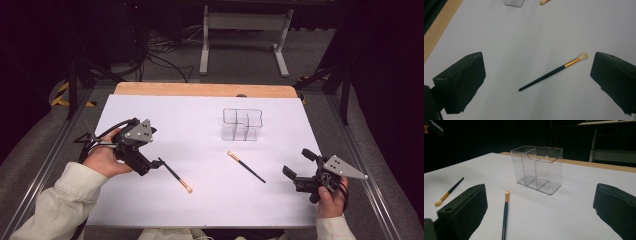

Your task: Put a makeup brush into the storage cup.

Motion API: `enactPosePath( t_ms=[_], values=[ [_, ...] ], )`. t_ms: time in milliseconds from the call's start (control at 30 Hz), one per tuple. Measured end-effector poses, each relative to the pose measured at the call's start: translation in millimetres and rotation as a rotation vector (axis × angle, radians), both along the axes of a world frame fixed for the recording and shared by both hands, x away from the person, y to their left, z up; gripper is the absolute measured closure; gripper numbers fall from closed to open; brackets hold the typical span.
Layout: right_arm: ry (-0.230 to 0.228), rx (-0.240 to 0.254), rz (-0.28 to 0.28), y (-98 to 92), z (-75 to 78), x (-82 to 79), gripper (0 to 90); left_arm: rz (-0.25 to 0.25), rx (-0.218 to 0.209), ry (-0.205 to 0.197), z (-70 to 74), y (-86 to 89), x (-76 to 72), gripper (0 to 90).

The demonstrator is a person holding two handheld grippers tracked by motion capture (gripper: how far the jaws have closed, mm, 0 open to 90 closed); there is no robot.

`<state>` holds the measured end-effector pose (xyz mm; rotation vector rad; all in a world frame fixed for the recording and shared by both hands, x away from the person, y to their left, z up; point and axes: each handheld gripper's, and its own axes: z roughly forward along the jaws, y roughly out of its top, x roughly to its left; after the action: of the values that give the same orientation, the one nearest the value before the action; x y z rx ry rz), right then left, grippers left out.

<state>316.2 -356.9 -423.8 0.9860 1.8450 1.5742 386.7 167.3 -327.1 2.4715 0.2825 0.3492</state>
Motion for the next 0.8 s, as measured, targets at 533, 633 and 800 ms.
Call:
enactPosePath(
  t_ms=[533, 633, 800],
  values=[
    [0.002, 0.003, 0.005, -1.2, -0.4, -2.2, 0.1, -0.056, 0.193, 0.046, -8.6, -27.0, 10.0, 0.4],
    [0.003, -0.001, 0.010, -0.9, -0.8, -1.6, 0.2, -0.052, 0.221, 0.046, -9.2, -30.4, 10.5, 0.4],
    [0.003, -0.002, 0.014, -0.7, -0.7, -1.3, 0.2, -0.058, 0.260, 0.045, -10.1, -33.8, 11.4, 0.5]
  ],
)
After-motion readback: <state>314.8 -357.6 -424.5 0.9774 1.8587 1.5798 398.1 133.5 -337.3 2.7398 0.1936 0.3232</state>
